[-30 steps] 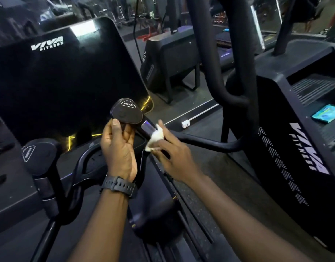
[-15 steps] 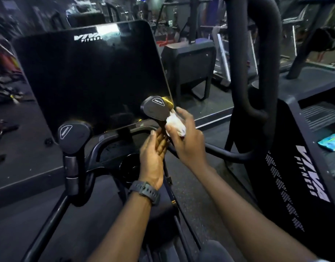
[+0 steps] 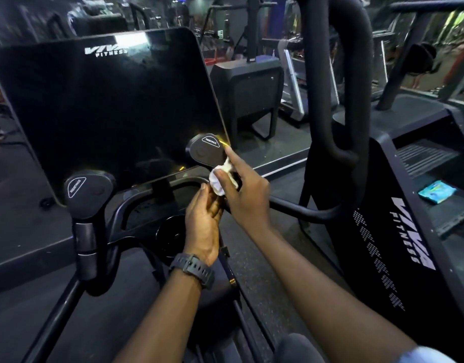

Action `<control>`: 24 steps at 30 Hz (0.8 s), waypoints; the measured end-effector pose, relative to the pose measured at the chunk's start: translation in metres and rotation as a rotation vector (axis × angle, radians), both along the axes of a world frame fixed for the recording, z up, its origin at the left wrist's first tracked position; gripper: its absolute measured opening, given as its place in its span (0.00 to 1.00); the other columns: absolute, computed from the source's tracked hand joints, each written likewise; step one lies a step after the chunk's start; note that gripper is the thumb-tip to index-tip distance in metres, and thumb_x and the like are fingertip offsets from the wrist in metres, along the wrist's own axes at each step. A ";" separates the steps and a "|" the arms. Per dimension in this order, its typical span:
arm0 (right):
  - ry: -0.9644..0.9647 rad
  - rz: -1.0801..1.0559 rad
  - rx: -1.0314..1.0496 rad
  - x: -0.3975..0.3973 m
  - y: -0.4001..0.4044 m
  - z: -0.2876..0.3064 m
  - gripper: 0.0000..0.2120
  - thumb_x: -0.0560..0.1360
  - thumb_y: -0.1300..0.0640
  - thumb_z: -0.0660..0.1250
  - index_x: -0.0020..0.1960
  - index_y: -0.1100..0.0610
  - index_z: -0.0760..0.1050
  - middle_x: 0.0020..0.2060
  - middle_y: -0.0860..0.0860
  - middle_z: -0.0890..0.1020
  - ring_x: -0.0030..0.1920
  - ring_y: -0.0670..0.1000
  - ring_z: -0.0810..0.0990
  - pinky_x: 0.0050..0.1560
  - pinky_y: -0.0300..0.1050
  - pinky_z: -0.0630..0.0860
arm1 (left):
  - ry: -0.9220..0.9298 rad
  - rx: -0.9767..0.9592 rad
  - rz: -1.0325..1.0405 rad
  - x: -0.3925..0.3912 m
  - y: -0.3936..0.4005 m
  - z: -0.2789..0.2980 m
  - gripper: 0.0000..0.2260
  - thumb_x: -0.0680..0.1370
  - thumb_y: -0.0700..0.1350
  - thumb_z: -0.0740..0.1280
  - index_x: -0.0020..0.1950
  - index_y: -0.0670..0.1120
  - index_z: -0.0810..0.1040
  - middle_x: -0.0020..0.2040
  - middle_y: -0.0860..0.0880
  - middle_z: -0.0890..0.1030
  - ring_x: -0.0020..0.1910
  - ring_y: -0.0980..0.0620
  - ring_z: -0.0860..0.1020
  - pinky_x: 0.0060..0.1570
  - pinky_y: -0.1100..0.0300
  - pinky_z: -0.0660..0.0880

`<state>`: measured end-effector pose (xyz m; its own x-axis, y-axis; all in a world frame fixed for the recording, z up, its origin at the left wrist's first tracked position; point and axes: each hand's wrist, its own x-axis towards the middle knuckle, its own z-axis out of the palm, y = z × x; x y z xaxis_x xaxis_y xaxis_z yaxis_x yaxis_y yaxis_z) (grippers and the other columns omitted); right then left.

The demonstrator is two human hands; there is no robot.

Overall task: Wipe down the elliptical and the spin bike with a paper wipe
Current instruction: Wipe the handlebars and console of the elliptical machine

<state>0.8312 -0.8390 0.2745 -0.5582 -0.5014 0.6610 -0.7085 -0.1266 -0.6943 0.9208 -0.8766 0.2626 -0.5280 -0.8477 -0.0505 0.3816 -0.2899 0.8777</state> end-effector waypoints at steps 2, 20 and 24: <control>0.022 0.013 0.017 0.000 0.006 -0.010 0.23 0.77 0.52 0.68 0.70 0.57 0.71 0.63 0.51 0.79 0.62 0.45 0.77 0.59 0.33 0.74 | -0.014 -0.001 -0.004 0.001 -0.001 -0.002 0.18 0.84 0.50 0.57 0.63 0.41 0.79 0.58 0.44 0.84 0.57 0.49 0.82 0.57 0.58 0.78; -0.079 -0.105 0.245 -0.017 0.039 -0.098 0.27 0.75 0.45 0.69 0.70 0.54 0.70 0.56 0.51 0.82 0.55 0.50 0.81 0.52 0.44 0.78 | -0.082 0.038 -0.116 -0.001 0.008 -0.033 0.29 0.82 0.62 0.50 0.67 0.42 0.76 0.62 0.46 0.82 0.64 0.51 0.78 0.68 0.56 0.69; -0.054 -0.074 0.221 -0.019 0.030 -0.090 0.31 0.74 0.43 0.69 0.72 0.55 0.69 0.59 0.51 0.81 0.56 0.47 0.79 0.54 0.38 0.75 | -0.077 0.005 -0.109 -0.005 0.009 -0.038 0.29 0.83 0.62 0.49 0.65 0.42 0.77 0.61 0.47 0.83 0.63 0.51 0.79 0.65 0.57 0.70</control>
